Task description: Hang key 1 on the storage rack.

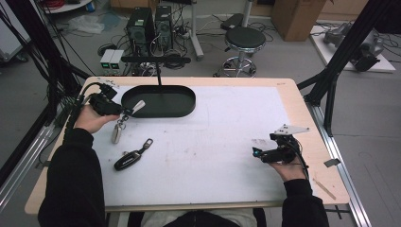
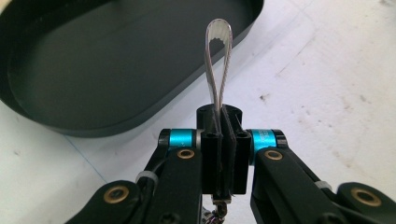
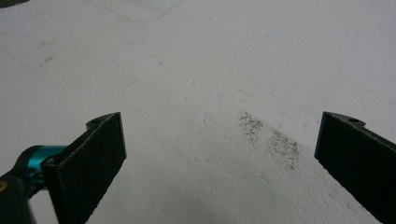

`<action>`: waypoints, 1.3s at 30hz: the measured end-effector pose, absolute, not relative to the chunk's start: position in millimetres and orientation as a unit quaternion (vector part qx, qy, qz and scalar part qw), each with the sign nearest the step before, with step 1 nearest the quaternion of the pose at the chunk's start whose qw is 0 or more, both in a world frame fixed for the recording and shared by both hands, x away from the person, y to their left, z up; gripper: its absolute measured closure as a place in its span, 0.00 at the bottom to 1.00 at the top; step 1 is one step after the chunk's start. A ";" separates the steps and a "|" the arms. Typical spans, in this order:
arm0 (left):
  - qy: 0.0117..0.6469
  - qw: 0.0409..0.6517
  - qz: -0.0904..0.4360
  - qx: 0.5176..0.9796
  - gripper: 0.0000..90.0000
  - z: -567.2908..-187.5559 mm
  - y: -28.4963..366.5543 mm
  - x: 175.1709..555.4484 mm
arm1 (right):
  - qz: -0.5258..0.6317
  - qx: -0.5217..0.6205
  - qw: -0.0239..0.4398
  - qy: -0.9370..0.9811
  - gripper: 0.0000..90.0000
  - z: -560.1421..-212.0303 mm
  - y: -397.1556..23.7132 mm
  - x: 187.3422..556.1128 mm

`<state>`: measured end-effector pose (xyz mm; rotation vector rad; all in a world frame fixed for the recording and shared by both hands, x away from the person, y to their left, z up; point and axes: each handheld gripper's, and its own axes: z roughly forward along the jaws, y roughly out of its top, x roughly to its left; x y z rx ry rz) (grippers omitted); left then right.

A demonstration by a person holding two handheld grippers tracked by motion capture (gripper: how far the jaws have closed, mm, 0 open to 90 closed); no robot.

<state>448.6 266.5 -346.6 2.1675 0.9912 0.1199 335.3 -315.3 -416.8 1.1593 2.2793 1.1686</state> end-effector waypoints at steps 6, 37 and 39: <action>0.371 0.378 0.057 0.846 0.96 -320.9 260.4 451.6 | 0.412 0.407 0.163 0.799 0.01 -416.5 -316.5 335.9; 0.347 0.428 0.089 0.830 0.96 -251.3 237.4 493.2 | 0.403 0.396 0.161 0.809 0.01 -416.8 -304.2 338.3; 0.346 0.427 0.097 0.830 0.96 -245.6 233.1 497.9 | 0.403 0.399 0.160 0.808 0.01 -416.5 -304.7 338.2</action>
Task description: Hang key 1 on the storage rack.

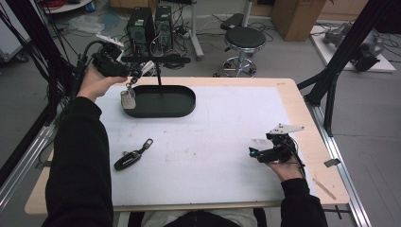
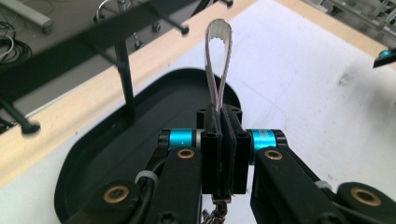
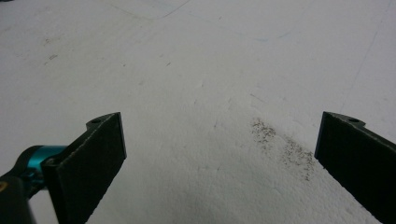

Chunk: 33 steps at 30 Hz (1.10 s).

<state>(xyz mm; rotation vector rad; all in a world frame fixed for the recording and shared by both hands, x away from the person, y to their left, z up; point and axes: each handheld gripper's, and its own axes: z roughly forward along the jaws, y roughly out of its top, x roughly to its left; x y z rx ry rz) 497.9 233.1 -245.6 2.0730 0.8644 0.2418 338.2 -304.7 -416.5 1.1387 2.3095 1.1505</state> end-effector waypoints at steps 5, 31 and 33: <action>0.342 0.434 0.108 0.826 0.96 -234.1 223.6 509.3 | 0.403 0.400 0.162 0.807 0.01 -416.4 -307.0 338.6; 0.399 0.474 0.195 0.760 0.96 -231.7 198.4 547.2 | 0.406 0.406 0.162 0.802 0.01 -415.9 -314.4 337.2; 0.407 0.470 0.207 0.756 0.96 -232.8 200.6 548.6 | 0.405 0.406 0.163 0.803 0.01 -416.1 -314.2 337.4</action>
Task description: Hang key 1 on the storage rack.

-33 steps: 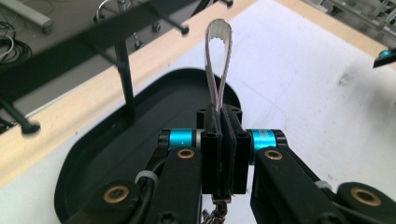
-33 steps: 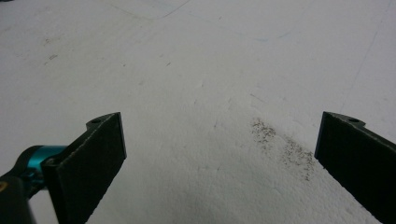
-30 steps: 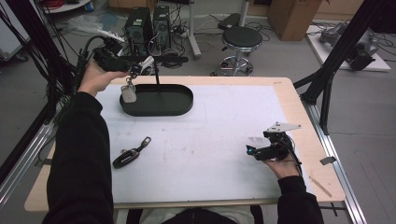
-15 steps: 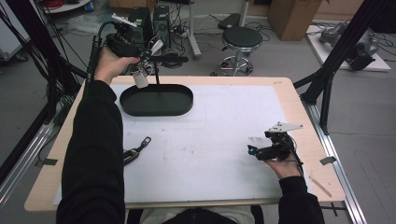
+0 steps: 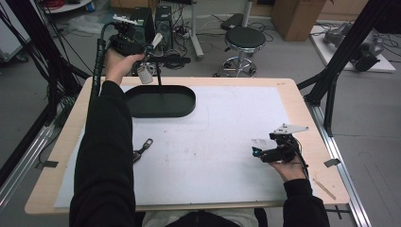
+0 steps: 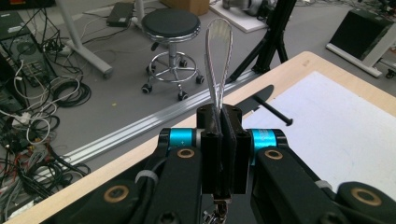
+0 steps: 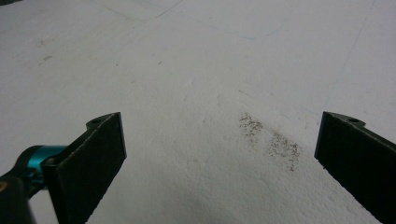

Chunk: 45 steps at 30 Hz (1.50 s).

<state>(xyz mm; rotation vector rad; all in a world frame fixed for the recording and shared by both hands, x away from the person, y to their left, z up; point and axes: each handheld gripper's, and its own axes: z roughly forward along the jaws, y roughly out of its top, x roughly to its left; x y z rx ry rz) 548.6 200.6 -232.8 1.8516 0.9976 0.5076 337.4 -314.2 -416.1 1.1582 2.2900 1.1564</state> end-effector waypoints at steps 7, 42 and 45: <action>0.422 0.482 0.226 0.734 0.96 -235.8 206.5 554.4 | 0.401 0.406 0.159 0.805 0.01 -418.0 -313.1 337.6; 0.455 0.450 0.279 0.716 0.96 -246.2 203.4 563.9 | 0.392 0.409 0.155 0.809 0.01 -422.6 -313.2 336.2; 0.453 0.449 0.284 0.716 0.95 -249.7 201.7 563.9 | 0.393 0.409 0.157 0.808 0.01 -422.4 -313.4 336.3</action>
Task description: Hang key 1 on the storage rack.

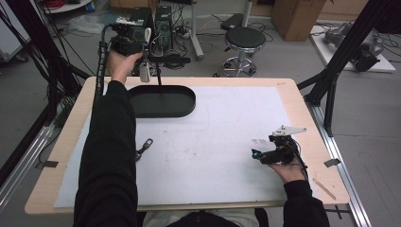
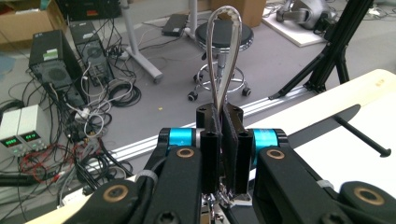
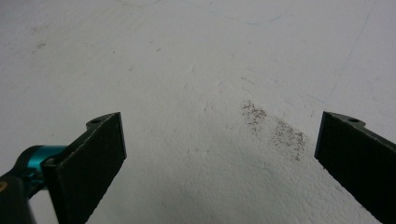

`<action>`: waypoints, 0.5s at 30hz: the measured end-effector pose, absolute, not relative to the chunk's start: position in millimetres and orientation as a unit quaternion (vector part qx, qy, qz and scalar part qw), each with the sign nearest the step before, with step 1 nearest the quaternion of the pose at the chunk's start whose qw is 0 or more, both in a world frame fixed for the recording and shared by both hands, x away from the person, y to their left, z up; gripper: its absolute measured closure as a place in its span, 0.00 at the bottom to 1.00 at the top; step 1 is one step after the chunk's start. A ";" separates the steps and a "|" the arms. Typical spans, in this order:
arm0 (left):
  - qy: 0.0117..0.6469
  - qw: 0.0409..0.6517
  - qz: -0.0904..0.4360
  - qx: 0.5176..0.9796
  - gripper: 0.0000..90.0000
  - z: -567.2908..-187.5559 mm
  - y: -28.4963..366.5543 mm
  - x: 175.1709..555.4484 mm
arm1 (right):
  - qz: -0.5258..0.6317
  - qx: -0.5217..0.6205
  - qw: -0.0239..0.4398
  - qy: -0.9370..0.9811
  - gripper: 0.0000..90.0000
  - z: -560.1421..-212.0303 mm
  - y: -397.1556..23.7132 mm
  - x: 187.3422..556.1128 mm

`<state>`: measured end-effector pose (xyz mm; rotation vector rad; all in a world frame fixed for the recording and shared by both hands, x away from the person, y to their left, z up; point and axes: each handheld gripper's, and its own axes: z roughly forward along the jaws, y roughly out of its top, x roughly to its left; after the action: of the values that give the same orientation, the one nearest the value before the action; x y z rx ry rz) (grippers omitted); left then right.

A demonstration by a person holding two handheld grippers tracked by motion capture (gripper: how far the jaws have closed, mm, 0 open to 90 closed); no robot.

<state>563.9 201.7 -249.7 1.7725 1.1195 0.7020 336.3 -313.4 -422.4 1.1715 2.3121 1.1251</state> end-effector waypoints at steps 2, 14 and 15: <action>0.452 0.446 0.274 0.722 0.94 -253.1 200.8 564.7 | 0.394 0.409 0.157 0.808 0.01 -422.2 -313.8 336.2; 0.430 0.457 0.257 0.735 0.64 -250.3 198.8 557.7 | 0.391 0.410 0.155 0.809 0.01 -423.5 -313.4 337.3; 0.431 0.454 0.256 0.737 0.58 -249.0 199.7 556.5 | 0.391 0.409 0.155 0.810 0.01 -423.6 -313.3 337.5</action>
<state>556.5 199.7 -249.0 1.8187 1.0639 0.6332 337.5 -313.3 -423.6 1.1727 2.3201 1.1202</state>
